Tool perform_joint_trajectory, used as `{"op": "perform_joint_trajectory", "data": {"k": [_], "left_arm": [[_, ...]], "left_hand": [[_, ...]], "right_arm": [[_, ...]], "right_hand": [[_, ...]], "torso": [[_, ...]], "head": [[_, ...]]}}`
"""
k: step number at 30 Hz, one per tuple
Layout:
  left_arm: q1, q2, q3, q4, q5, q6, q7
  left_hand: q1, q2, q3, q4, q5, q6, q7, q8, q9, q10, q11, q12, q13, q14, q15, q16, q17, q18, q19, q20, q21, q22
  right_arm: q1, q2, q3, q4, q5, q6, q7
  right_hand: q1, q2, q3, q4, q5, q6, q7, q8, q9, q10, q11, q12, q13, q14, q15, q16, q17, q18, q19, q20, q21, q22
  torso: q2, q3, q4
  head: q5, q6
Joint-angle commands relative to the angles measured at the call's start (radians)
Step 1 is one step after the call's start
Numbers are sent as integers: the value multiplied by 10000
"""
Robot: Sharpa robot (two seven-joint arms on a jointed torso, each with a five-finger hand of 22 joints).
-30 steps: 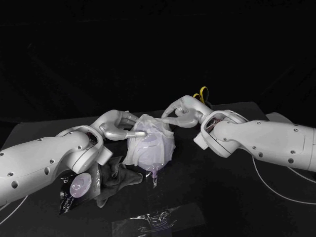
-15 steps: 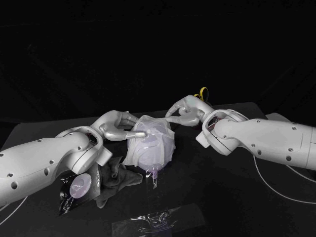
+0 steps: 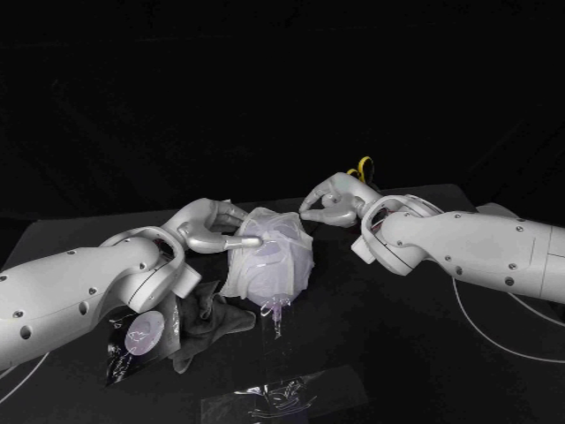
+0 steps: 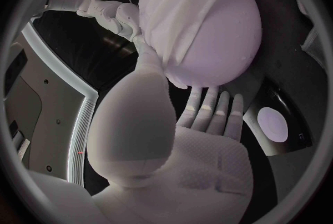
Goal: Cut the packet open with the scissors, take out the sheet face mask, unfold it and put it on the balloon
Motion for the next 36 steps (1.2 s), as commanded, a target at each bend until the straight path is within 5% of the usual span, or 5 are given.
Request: {"op": "perform_joint_trajectory", "data": {"k": [1, 8, 16, 24, 36], "left_arm": [[-11, 14, -15, 35, 1, 152, -55], [-11, 6, -16, 44, 66, 144, -51], [-11, -32, -16, 59, 92, 139, -43], [-12, -40, -16, 64, 102, 147, -37], [-12, -37, -16, 76, 119, 149, -39]], "left_hand": [[55, -6, 26, 6, 36, 52, 1127, 15, 14, 78, -5, -56, 1, 91, 7, -64, -12, -92, 62, -2, -58, -14], [47, -10, 20, 6, 36, 59, 1129, 18, 15, 87, -7, -63, 1, 110, 5, -66, -13, -89, 63, -2, -60, -18], [37, -12, 17, 6, 37, 68, 1130, 20, 15, 104, -9, -77, 1, 130, -2, -78, -22, -85, 94, 0, -53, -20], [37, -12, 17, 6, 37, 68, 1130, 20, 15, 104, -9, -77, 1, 130, -2, -78, -22, -85, 94, 0, -53, -20], [33, -1, 30, 5, 37, 77, 1129, 23, 16, 120, -11, -91, 1, 155, -6, -89, -29, -84, 118, 1, -50, -23]], "right_arm": [[7, 51, 5, -22, -131, -238, -61], [7, -131, 5, 192, 320, -438, 84], [6, -501, 4, 548, 1501, 153, 338], [6, -486, 3, 672, 1948, 1060, 175], [5, -208, 0, 550, 2193, 1238, 224]], "right_hand": [[-107, 10, 62, 19, 32, -12, 8, 41, 409, 1044, -54, 36, 2635, 1025, -64, 35, 2629, -75, -1, -59, 8, 1058], [-392, 50, 127, 113, 35, -595, 187, -215, 369, 1044, 77, 36, 2635, 1025, 14, 35, 2629, -60, -56, -28, -79, 1014], [-2319, -257, -806, 1659, 154, -1637, 793, -1074, 69, 1044, 639, 36, 2635, 1025, 523, 35, 2629, -74, -68, 383, -119, 1031], [-2741, -357, -1408, 2353, 102, -1765, 839, -1280, 25, 1044, 690, 36, 2635, 1025, 584, 35, 2629, -59, -51, 511, -99, 1072], [-2284, -465, -1691, 2330, 46, -1743, 849, -1367, 28, 1044, 704, 36, 2635, 1025, 600, 35, 2629, -64, -17, 547, -57, 1121]], "torso": [[4, 5, 1], [7, -4, -4], [5, 10, -7], [15, 5, 2], [18, -5, 18]], "head": [[-16, 8], [-44, 16], [-34, 37], [-84, 25], [-108, 9]]}}
